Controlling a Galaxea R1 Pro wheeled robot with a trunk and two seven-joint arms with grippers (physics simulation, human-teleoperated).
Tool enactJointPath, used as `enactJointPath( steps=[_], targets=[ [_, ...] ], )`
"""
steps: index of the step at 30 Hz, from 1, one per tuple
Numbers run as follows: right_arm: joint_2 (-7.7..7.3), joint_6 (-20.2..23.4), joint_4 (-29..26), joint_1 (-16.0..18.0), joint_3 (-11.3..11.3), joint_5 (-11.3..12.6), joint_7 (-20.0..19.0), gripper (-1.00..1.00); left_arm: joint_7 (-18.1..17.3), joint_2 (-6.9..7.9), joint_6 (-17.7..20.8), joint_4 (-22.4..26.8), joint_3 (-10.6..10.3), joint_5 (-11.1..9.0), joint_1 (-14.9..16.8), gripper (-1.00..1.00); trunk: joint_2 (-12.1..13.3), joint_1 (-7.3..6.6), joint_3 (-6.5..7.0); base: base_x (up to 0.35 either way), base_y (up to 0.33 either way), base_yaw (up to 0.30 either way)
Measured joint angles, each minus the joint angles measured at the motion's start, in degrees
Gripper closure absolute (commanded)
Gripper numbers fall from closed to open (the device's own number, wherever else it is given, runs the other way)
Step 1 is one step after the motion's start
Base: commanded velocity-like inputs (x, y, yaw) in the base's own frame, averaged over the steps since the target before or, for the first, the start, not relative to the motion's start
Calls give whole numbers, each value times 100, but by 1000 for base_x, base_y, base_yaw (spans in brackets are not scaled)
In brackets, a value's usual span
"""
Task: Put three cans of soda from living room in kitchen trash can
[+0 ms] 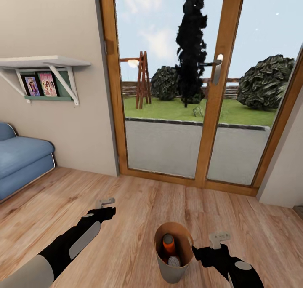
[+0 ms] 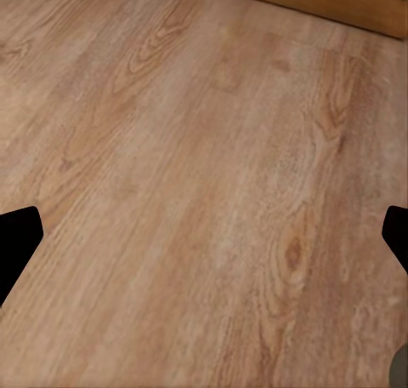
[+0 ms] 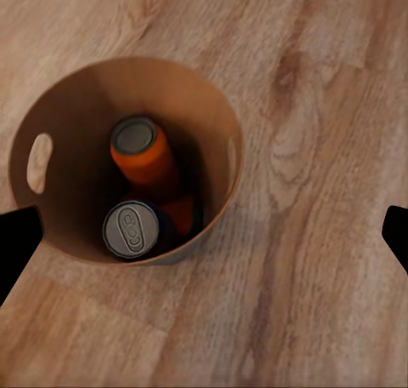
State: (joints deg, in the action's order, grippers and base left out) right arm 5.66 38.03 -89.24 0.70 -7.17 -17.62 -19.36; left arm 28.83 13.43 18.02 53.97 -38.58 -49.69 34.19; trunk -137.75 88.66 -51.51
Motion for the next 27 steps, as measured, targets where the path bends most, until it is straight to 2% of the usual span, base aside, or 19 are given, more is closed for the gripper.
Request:
enactJointPath(
  steps=[6,22,25,27],
  targets=[
    [-4,-3,255,-24,-12,12,-36,-100,0,-37,-2,0,-1,-5,0,-100,241,-132,108,0,0,0],
    [-24,-14,287,-26,-28,8,-24,-100,0,-66,-1,0,0,-5,0,-100,882,-483,395,0,0,0],
    [-31,-15,286,-26,-109,2,-34,-100,6,-66,12,0,-2,-10,0,-100,1003,-549,449,0,0,0],
    [-37,-20,282,-26,-250,-5,-56,-100,33,-67,39,-3,-15,-12,-2,-100,1083,-593,485,0,0,0]
  ],
)
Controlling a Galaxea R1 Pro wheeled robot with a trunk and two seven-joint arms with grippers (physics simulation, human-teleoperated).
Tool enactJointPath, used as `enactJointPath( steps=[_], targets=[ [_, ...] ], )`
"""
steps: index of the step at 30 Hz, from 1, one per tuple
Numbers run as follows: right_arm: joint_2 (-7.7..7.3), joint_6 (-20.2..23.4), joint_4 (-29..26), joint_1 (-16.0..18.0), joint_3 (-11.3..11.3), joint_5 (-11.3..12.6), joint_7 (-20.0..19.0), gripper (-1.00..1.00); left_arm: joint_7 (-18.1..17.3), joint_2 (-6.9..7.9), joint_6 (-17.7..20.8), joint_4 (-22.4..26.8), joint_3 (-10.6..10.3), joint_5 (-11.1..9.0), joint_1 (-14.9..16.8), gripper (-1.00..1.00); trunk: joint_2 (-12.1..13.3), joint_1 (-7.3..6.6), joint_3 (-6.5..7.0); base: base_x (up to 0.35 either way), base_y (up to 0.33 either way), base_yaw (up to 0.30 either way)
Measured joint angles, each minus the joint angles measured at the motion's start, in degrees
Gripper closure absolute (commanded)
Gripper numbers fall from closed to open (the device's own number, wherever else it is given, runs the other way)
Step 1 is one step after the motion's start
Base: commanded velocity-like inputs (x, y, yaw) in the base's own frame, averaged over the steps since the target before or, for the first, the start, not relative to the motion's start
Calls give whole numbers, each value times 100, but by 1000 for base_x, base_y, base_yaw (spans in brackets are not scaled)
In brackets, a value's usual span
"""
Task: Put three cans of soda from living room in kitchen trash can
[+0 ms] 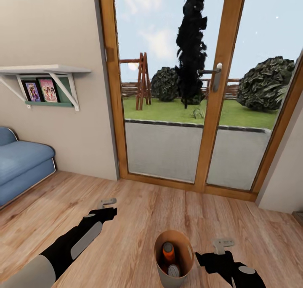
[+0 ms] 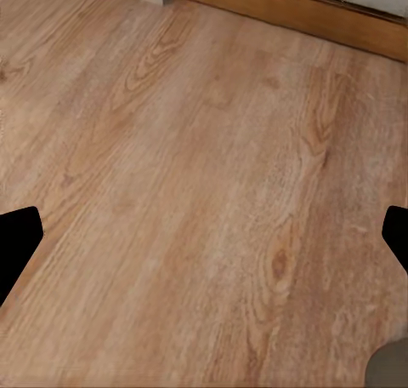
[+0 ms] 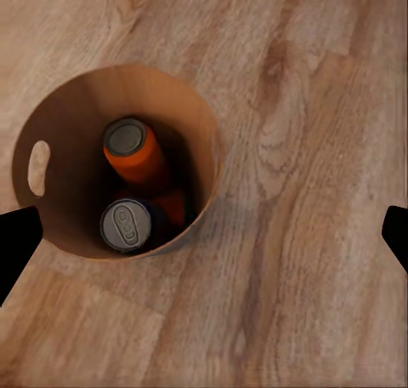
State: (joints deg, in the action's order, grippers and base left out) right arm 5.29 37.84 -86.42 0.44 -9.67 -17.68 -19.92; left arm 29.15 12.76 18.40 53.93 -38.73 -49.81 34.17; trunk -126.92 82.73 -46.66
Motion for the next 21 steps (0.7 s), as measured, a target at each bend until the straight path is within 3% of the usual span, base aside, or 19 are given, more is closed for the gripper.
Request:
enactJointPath(
  steps=[5,9,14,18,19,21],
  targets=[
    [-17,-10,-4,-38,-143,-11,-21,-100,76,-1,30,-195,-138,-9,-87,-100,201,-110,89,0,0,0],
    [-28,-21,-2,-182,-188,-12,-38,-100,116,-7,-32,-660,-252,-8,-366,-100,361,-198,161,0,0,0],
    [-34,-54,21,-321,-203,-4,-33,-100,111,-15,-517,-1031,-331,3,-771,-100,362,-198,161,0,0,0],
    [-36,-544,257,-451,-212,-1,9,-100,117,-15,-1219,-1165,-784,1,-1163,-100,362,-198,162,0,0,0],
    [-36,-839,428,-496,-216,-1,31,-100,123,-13,-1502,-1195,-1038,-7,-1243,-100,362,-198,161,0,0,0],
    [-37,-1122,663,-527,-222,-3,49,-100,130,-12,-1843,-1229,-1289,0,-1303,-100,362,-198,162,0,0,0]
  ],
)
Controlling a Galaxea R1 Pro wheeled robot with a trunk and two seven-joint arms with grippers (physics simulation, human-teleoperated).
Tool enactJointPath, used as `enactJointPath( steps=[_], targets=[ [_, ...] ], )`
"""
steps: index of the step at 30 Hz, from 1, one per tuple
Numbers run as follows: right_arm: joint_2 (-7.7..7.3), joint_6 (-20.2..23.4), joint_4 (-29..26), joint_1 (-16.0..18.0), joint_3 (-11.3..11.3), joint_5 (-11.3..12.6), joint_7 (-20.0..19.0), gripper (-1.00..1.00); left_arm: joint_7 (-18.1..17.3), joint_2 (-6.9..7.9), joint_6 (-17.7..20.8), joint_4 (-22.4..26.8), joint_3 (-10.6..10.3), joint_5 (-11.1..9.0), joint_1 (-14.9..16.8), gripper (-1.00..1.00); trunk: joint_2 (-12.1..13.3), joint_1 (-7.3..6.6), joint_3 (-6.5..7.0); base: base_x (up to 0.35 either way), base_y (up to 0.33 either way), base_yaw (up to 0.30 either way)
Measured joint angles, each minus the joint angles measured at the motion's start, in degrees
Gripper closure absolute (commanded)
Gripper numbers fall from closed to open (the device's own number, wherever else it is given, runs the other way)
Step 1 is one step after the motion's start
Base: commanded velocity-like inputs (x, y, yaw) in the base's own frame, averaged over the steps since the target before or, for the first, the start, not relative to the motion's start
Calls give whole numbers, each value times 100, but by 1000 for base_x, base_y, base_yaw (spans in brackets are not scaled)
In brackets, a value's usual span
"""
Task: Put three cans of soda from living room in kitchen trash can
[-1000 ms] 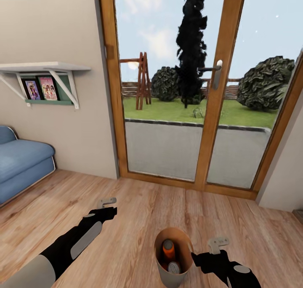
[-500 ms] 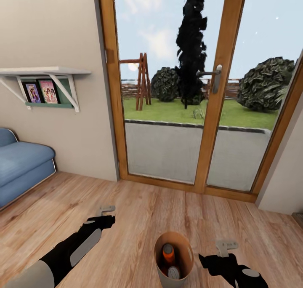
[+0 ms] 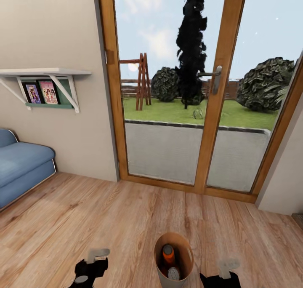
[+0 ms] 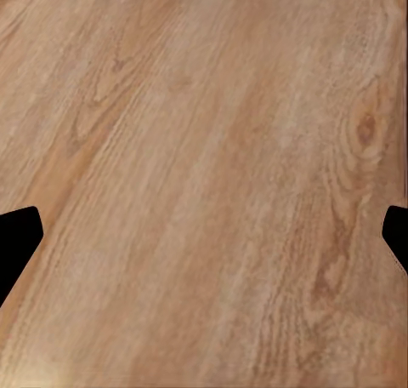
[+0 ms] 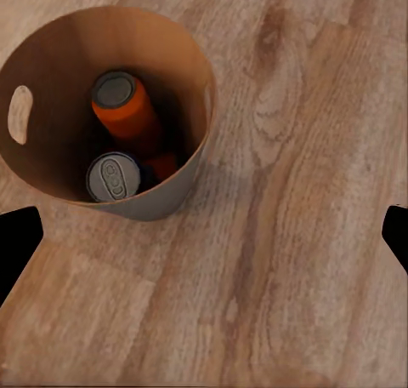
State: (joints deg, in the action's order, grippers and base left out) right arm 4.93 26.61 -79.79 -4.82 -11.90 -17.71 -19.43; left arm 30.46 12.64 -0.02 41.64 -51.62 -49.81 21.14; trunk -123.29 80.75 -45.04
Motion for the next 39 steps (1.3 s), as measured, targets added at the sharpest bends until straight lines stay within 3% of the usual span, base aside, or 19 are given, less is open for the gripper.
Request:
enactJointPath(
  steps=[7,8,9,11,15,19,23,33,35,39],
  targets=[
    [-20,-927,910,-41,-265,-7,57,-100,9,14,-1009,-78,-670,6,-223,-100,0,0,0,0,0,0],
    [-29,-1459,1204,-49,-426,-14,53,-100,11,35,-1416,-92,-1056,44,-285,-100,0,0,-1,0,0,0],
    [-33,-1661,1319,-51,-485,-13,50,-100,15,42,-1640,-103,-1226,158,-304,-100,0,0,0,0,0,0],
    [-47,-1838,1452,-52,-534,-15,45,-100,25,37,-1913,-166,-1373,407,-353,-100,0,0,0,0,0,0],
    [-170,-2020,1658,-53,-570,-5,31,-100,36,6,-2184,-542,-1485,745,-538,-100,0,0,0,0,0,0],
    [-251,-2108,1785,-54,-587,5,32,-100,38,-3,-2425,-750,-1512,829,-593,-100,0,0,0,0,0,0],
    [-297,-2140,1840,-54,-653,13,37,-100,37,-7,-2570,-895,-1521,829,-609,-100,0,0,0,0,0,0],
    [-322,-2399,2432,-47,-1257,22,37,-100,-3,-26,-2902,-1271,-1514,804,-619,-100,0,0,0,0,0,0],
    [-316,-2464,2701,-39,-1366,29,42,-100,-24,-120,-2950,-1443,-1511,808,-620,-100,0,0,0,0,0,0],
    [-321,-2485,2772,-37,-1397,144,39,-100,-28,-163,-2961,-1482,-1509,812,-620,-100,0,0,0,0,0,0]
  ],
)
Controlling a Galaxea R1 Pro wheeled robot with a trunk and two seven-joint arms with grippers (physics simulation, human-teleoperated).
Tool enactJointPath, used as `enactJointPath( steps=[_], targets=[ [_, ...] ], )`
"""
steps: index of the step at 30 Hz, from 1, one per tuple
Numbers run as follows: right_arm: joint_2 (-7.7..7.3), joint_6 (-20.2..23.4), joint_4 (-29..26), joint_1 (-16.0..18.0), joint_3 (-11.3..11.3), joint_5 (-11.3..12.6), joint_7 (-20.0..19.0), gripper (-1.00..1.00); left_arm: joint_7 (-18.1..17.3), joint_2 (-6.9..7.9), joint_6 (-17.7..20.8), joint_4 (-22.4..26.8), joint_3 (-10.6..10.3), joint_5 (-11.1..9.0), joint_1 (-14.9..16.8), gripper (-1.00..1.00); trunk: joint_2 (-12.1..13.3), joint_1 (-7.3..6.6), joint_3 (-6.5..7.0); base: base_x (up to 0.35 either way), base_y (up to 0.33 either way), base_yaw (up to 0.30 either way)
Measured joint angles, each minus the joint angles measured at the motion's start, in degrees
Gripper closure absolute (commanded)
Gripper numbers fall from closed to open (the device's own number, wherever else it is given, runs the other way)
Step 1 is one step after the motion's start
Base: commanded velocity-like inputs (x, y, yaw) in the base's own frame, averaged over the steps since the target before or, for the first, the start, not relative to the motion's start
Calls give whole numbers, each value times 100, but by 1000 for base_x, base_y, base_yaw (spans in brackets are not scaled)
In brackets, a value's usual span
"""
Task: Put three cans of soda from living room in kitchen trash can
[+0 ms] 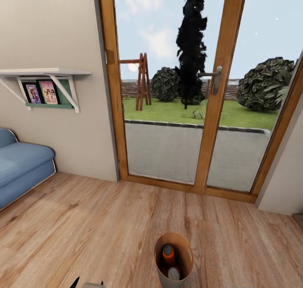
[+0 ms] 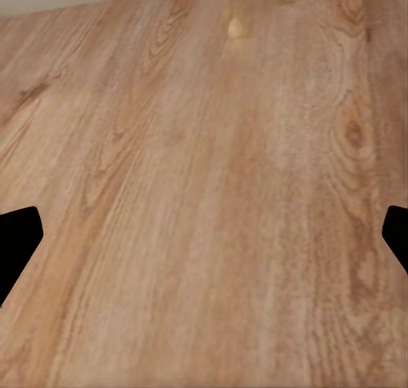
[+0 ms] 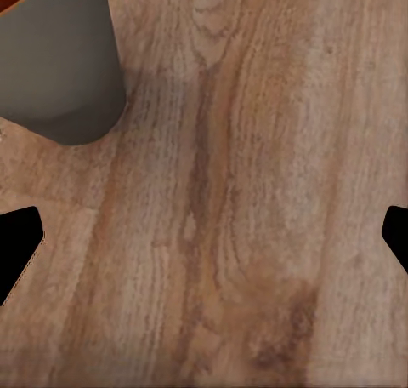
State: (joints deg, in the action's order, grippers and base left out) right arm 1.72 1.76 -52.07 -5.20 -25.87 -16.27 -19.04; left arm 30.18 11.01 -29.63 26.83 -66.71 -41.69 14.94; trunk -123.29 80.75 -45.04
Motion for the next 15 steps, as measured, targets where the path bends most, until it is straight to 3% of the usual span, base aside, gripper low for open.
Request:
enactJointPath(
  steps=[1,6,7,8,15],
  targets=[
    [-6,-42,33,1,-3,134,-2,-100,2,-18,-3,-10,0,2,0,-100,0,0,0,0,0,0],
    [-11,-309,194,1,-8,240,-3,-100,4,-34,-3,-18,3,-5,0,-100,0,0,0,0,0,0],
    [-13,-658,416,1,-12,271,0,-100,5,-55,12,-25,14,-15,0,-100,39,-21,17,0,0,0],
    [-13,-745,472,1,-14,276,8,-100,5,-62,13,-26,18,-38,0,-100,79,-43,35,0,0,0],
    [-14,-879,564,1,-15,290,21,-100,2,-72,3,-28,24,-175,0,-100,360,-197,161,0,0,0]
  ],
)
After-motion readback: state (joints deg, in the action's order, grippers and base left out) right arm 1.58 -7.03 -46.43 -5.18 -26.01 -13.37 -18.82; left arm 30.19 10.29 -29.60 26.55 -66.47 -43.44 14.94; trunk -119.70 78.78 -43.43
